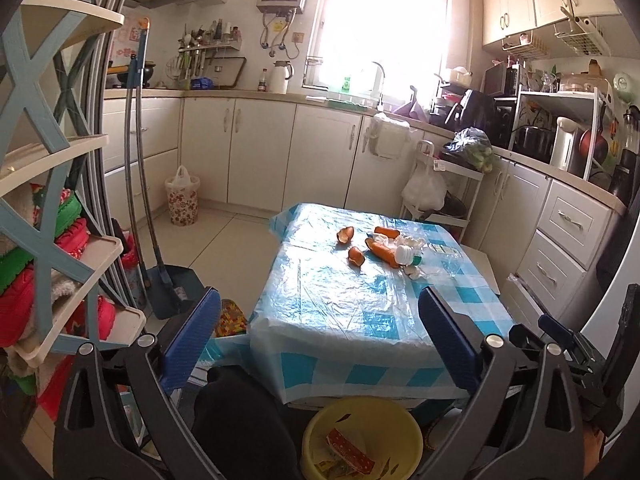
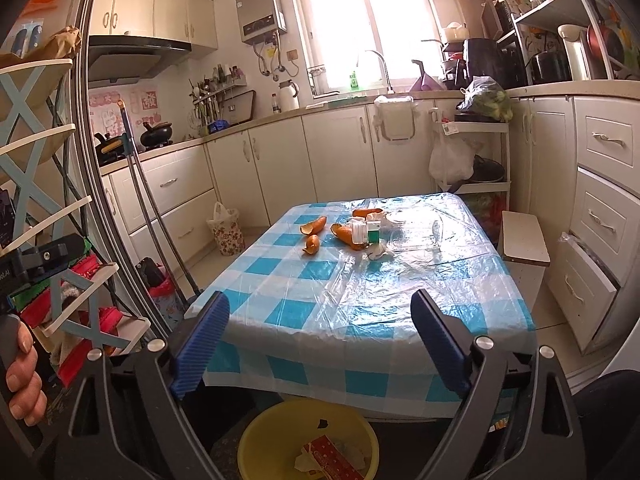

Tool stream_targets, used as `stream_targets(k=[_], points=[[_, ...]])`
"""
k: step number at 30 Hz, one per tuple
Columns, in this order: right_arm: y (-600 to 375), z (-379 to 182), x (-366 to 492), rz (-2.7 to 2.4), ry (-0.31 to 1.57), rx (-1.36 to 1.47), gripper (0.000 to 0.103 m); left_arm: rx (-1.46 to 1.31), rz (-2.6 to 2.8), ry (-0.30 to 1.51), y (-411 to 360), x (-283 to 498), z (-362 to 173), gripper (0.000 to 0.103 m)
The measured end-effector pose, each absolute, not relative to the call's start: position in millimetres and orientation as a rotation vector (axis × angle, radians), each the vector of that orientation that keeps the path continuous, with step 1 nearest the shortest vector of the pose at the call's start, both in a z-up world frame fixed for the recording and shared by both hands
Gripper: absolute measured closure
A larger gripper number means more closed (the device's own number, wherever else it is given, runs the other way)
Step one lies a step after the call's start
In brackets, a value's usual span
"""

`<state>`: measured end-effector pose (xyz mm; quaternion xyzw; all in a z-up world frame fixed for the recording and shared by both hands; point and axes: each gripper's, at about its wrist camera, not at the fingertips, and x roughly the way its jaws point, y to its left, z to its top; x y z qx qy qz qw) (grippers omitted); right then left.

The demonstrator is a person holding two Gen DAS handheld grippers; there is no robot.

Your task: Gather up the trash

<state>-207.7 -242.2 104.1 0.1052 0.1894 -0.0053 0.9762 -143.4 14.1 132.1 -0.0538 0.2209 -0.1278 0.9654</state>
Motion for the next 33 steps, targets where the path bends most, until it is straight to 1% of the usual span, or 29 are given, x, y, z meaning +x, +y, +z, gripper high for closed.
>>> stream_targets(k=[21,33], points=[[-235.4,104.9,-209.3,-0.012,0.379,0.189,0.013,-0.138,-0.231,0.433,18.9,-145.1,133.7,0.007],[-231.6,111.0,-216.0,-0.021,0.333,0.157,0.013,-0.119,-0.210,0.411,16.3,-149.9,136.6,0.007]])
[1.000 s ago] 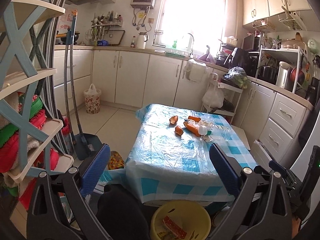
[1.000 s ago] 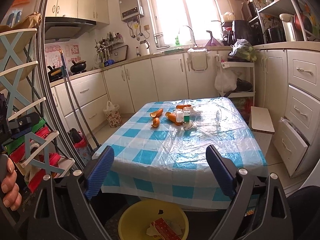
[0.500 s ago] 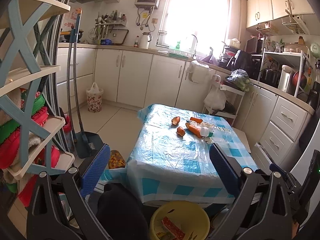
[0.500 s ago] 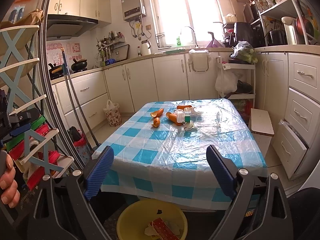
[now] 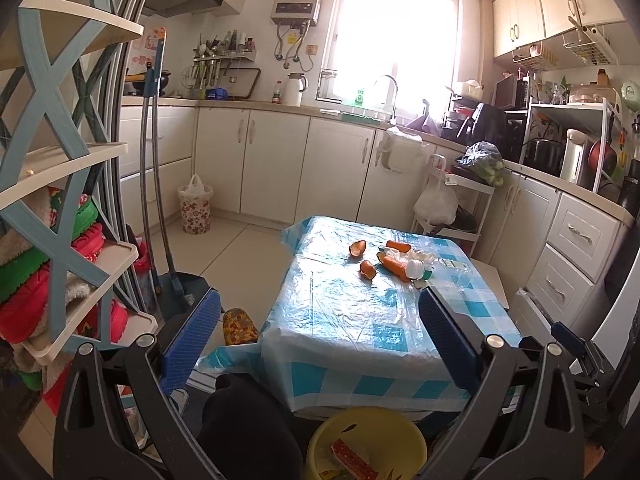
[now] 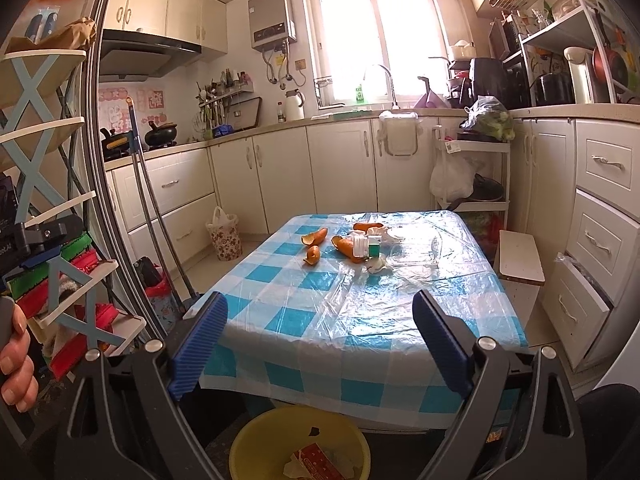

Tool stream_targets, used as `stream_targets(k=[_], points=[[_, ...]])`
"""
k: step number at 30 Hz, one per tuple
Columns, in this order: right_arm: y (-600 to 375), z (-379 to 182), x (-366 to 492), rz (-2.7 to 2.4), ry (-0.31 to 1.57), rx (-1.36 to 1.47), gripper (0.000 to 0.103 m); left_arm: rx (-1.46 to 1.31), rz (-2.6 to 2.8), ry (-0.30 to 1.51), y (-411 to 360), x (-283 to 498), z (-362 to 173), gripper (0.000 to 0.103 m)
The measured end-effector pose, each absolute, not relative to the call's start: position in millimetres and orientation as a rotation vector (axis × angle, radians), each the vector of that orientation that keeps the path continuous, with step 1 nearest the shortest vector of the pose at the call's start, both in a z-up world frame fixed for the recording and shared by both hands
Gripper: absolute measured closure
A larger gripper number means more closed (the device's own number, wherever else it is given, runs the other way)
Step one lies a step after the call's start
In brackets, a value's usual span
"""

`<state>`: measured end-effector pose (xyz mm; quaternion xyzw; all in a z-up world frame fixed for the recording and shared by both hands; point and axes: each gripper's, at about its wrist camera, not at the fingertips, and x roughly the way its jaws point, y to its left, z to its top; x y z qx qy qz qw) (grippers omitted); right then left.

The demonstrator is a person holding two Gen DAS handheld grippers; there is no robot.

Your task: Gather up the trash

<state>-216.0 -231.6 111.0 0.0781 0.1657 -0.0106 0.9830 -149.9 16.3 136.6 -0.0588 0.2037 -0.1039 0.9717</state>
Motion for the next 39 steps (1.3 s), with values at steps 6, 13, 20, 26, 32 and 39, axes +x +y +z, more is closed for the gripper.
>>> stream_targets(k=[6,13,20,26,32,39], points=[[-231.1,114.8,-219.6,-0.035,0.301,0.143,0.013,-0.111,-0.209,0.419,14.5,-149.8,134.8,0.007],[-231.6,114.9,-220.1,-0.044,0.292,0.144,0.012,-0.113,-0.205,0.425,14.8,-148.3,133.6,0.007],[-231.2,115.8,-221.3,-0.046,0.286,0.142,0.012,-0.113,-0.204,0.425,14.9,-148.0,133.8,0.007],[-231.5,115.8,-221.3,-0.046,0.285,0.141,0.012,-0.112,-0.204,0.426,14.9,-148.2,133.6,0.007],[-231.6,116.0,-221.5,-0.046,0.284,0.142,0.012,-0.113,-0.205,0.426,15.0,-147.9,133.8,0.007],[-233.1,117.2,-222.2,-0.045,0.283,0.144,0.012,-0.114,-0.204,0.429,15.6,-148.5,131.8,0.007]])
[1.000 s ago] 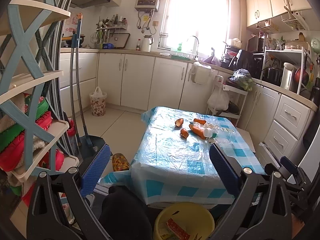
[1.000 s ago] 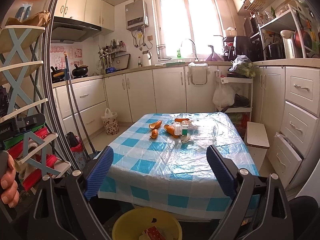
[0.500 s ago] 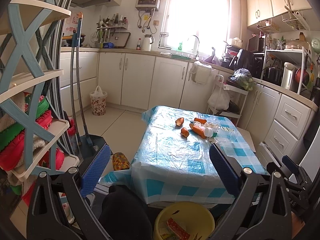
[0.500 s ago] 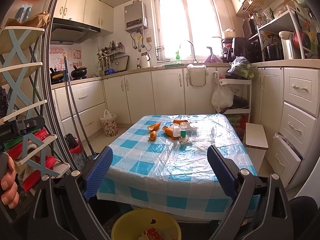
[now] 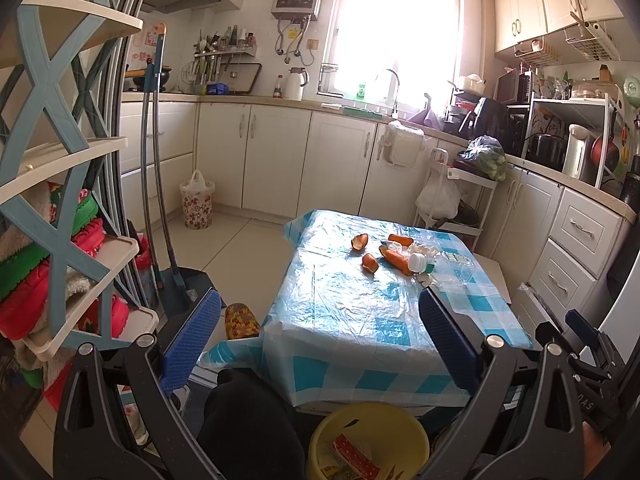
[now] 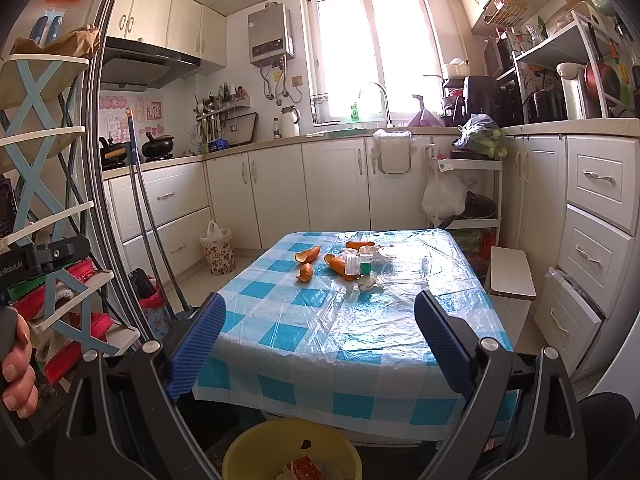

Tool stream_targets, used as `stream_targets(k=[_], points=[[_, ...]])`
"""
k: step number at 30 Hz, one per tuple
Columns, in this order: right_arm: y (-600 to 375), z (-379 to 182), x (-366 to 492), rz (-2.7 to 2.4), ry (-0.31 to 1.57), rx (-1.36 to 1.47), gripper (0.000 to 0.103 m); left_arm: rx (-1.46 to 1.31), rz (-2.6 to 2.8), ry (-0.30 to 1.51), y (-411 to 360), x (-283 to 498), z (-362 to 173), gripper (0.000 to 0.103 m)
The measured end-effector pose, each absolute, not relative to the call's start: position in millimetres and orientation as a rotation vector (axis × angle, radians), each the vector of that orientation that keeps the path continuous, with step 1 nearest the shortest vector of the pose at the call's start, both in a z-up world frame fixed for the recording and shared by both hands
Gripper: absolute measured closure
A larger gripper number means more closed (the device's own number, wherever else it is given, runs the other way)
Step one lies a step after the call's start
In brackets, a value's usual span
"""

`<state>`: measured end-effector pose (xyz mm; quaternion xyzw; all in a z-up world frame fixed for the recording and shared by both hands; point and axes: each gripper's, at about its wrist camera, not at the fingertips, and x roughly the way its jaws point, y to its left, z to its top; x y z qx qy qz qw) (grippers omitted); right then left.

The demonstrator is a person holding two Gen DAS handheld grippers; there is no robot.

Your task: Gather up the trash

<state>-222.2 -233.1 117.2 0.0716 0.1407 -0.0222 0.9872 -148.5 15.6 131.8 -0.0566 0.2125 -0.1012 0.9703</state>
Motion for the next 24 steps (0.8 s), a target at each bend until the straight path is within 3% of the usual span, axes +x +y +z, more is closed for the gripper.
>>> stream_targets(k=[24], points=[[-236.1,120.8,-226.1,-0.048,0.276,0.146,0.012,-0.112,-0.205,0.432,14.9,-150.3,129.7,0.007]])
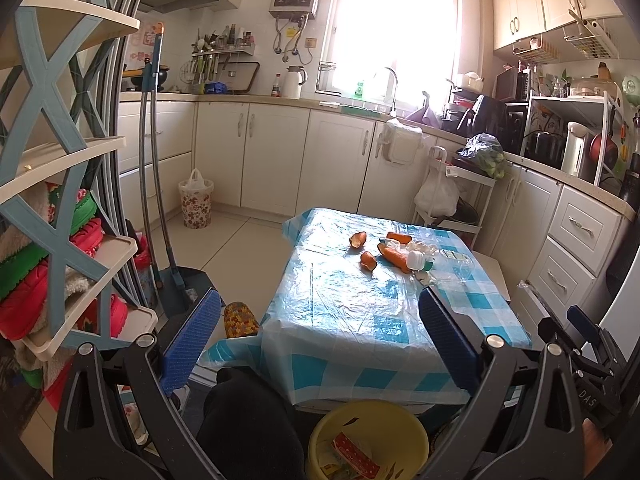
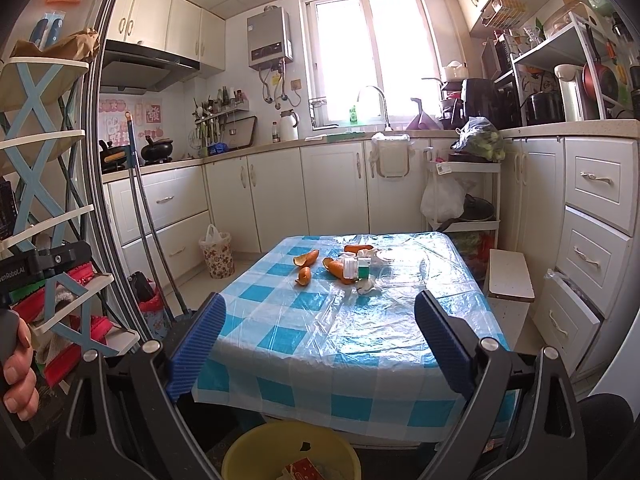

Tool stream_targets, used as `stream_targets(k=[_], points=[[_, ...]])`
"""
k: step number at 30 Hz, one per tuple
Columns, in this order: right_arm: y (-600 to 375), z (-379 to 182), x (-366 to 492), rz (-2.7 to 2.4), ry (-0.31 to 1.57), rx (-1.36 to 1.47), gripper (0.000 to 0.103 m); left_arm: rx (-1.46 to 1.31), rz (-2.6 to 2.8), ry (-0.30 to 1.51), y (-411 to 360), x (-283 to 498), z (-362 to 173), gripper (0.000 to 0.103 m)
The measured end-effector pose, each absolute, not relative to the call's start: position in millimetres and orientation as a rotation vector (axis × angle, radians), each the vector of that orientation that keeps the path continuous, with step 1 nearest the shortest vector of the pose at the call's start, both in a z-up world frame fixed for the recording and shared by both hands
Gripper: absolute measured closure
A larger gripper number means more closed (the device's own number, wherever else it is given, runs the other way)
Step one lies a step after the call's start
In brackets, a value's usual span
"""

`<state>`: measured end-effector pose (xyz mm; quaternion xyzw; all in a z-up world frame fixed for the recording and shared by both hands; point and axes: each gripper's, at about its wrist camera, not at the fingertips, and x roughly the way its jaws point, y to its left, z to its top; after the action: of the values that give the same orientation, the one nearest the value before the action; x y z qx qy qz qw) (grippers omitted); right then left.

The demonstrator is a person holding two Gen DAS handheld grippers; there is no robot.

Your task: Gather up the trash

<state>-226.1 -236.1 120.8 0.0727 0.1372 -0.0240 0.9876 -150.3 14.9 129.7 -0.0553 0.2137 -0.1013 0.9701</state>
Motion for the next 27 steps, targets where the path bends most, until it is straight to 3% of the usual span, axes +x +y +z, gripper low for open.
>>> stream_targets(k=[27], points=[[-239.3,126.4,-223.9,-0.038,0.279,0.149,0.012,-0.093,-0.224,0.452,5.5,-143.9,124.7,0.007]])
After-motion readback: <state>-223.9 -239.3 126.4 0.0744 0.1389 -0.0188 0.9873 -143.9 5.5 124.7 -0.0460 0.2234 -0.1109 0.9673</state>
